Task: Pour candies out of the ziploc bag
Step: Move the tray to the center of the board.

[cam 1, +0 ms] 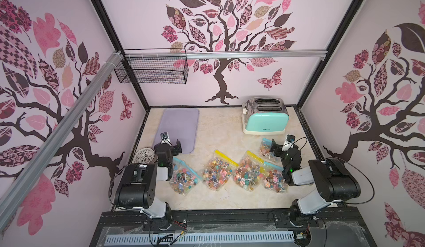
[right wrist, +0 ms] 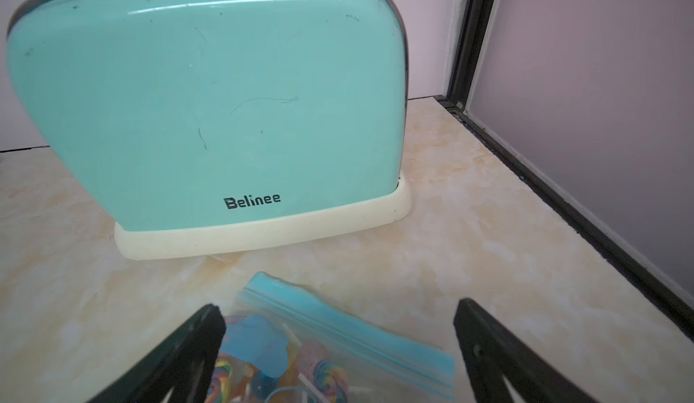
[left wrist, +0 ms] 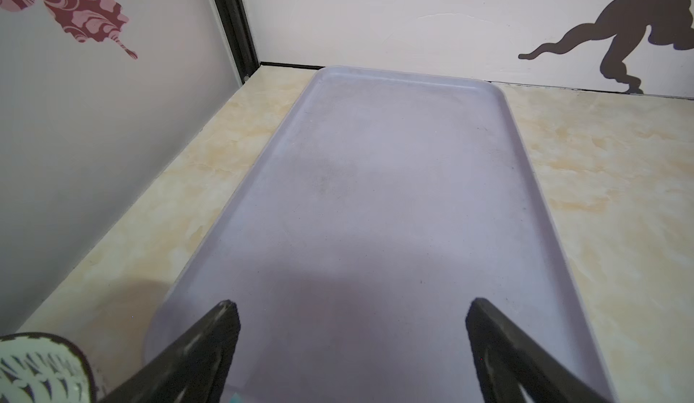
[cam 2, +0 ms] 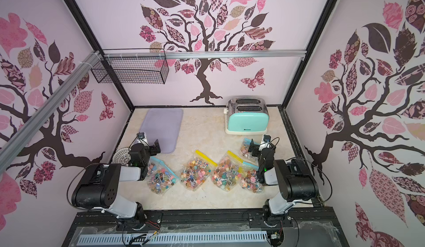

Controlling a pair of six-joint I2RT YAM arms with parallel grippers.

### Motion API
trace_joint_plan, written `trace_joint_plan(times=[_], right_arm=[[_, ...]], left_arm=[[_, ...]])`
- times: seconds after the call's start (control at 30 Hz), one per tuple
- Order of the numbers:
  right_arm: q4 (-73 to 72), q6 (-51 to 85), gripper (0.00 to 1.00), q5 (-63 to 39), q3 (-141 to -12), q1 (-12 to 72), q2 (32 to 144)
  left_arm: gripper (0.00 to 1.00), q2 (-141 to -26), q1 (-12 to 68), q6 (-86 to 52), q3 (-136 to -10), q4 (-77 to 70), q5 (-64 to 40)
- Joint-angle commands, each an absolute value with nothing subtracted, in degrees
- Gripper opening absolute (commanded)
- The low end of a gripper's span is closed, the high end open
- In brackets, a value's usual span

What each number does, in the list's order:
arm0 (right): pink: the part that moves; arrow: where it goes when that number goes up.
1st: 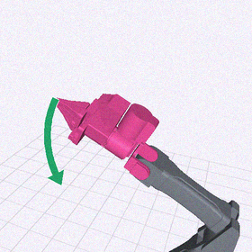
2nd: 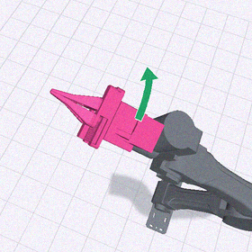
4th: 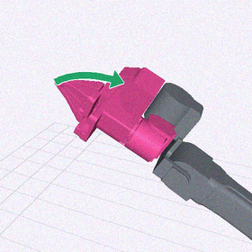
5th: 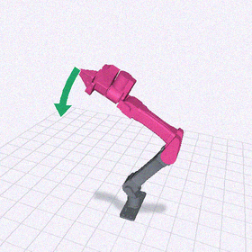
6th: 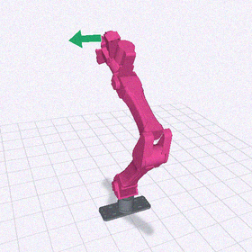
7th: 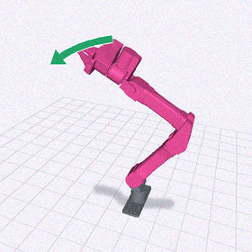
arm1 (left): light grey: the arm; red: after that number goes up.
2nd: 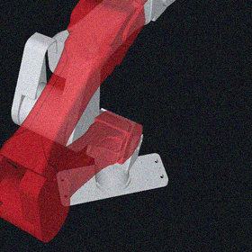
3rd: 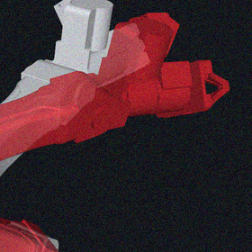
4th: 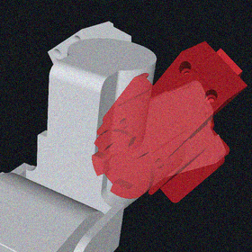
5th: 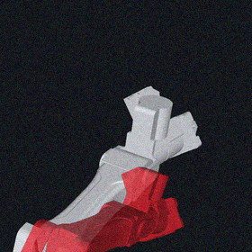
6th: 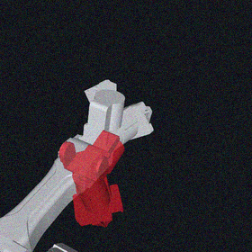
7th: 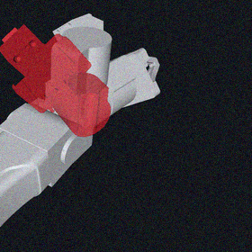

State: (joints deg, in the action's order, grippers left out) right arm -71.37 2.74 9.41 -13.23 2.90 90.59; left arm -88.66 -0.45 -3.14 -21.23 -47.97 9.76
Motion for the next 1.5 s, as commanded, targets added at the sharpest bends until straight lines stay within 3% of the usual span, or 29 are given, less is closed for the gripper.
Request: trace_joint_plan(times=[0.0, 0.9, 1.07, 1.2, 1.47], right_arm=[[-72.1, 2.5, 1.00, 10.1, -15.0, 3.2, 91.1], [-72.4, 2.0, 1.00, 8.7, -14.1, 3.1, 89.3], [-65.4, 2.1, 1.00, 9.4, -14.3, 3.2, 81.6], [-57.2, 3.5, 1.00, 12.0, -16.1, 3.4, 75.3], [-15.7, 10.1, 1.00, 14.7, -35.3, 4.1, 65.0]], left_arm=[[0.98, -89.2, -0.7, -2.7, -22.1, -49.5, 9.2], [0.98, -88.9, -0.3, -2.6, -22.1, -50.8, 10.4], [0.95, -78.2, 4.5, -1.5, -28.7, -30.7, 21.6], [0.86, -74.2, 4.8, -10.6, -38.1, -13.0, 28.6], [0.67, -76.1, 5.2, -25.6, -60.6, 25.6, 25.2]])
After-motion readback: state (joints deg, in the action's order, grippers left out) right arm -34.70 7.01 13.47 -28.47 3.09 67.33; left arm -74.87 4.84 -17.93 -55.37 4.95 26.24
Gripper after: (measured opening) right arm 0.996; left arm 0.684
